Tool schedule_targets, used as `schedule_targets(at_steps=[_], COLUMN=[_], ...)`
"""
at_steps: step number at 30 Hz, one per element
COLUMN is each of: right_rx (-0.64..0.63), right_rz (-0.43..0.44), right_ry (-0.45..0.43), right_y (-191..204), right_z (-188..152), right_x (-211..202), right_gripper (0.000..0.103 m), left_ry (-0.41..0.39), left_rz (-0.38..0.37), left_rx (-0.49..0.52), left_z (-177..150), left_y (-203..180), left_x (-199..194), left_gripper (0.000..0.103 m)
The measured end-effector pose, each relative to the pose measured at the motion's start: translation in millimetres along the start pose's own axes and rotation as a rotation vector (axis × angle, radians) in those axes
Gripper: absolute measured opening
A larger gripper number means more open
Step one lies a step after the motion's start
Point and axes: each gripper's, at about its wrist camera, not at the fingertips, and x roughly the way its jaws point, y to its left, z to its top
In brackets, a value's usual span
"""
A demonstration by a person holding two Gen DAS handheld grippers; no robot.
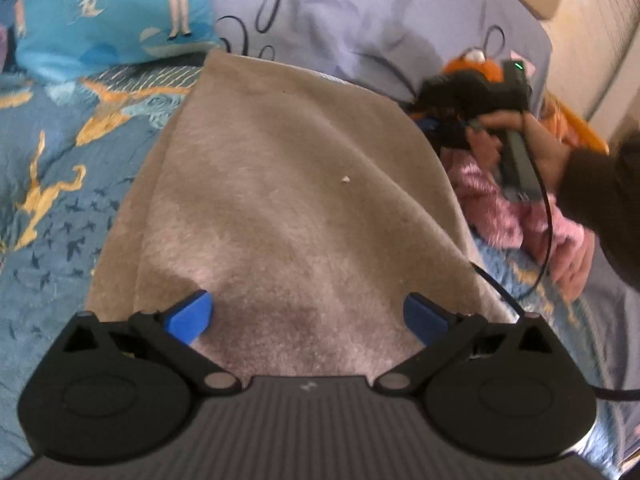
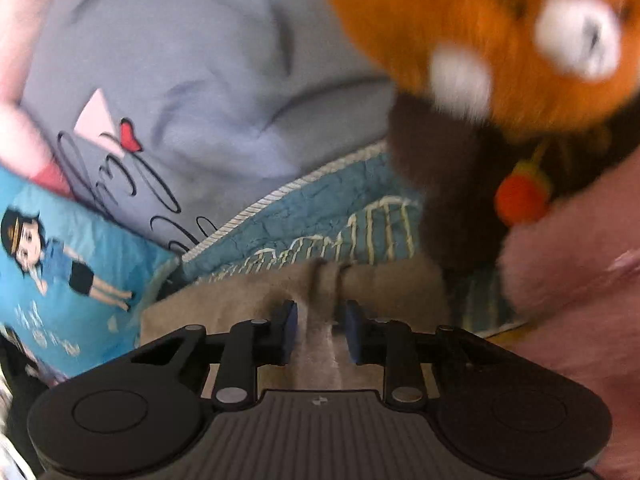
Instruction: Fold clothes
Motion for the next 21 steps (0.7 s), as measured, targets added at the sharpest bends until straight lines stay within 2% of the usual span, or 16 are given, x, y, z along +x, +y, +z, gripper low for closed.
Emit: schedule_targets(at_steps=[1,2,7,11,12,15,16,17,18,20,21], right_rx=[0.01,0.011,-0.076,-0.153,-0.184,-0.315,-0.32,-0.298,-0.276,-0.231,-0.211], right_rz=[-0.008,-0.013,-0.063,-0.189,-0.237,-0.414,-0.424,-0.398,-0.372,-0.319,-0.286], right_ry=[-0.006,-0.021,-0.149,-0.288,-0.303,-0.268,-0.26,-0.264,-0.268,-0.275,-0.27], right_y=[1,3,27,52,57,64,63,61,59,55,53], right_z=[0,0,21,57,64,76,77,74,72,68,64], right_x=[3,4,-24,-56,-58,-48,-48,-52,-56,-65,-69], right_gripper=[0.004,0.002,0.002,0.002,0.002,0.0,0.0,0.0,0.004,0.024,0.027], left_ry=[-0.001,-0.002,-0.009,-0.015,-0.015,-0.016,-0.016,-0.015,-0.014,-0.013,-0.014], left_rz=[0.001,-0.003,-0.026,-0.026,-0.022,-0.012,-0.01,-0.008,-0.008,-0.015,-0.02], left_rx=[0.006,0.005,-0.025,-0.029,-0.024,-0.012,-0.007,-0.004,-0.005,-0.023,-0.036], left_z=[-1,-1,-1,-2,-2,-3,-3,-3,-3,-2,-1], left_y=[0,0,6,6,5,3,2,2,2,5,6], left_x=[0,0,-1,-4,-4,-2,-2,-2,-2,-3,-3], left_gripper=[0.103,0.103,0.103,0.103,0.103,0.103,0.103,0.103,0.103,0.103,0.103])
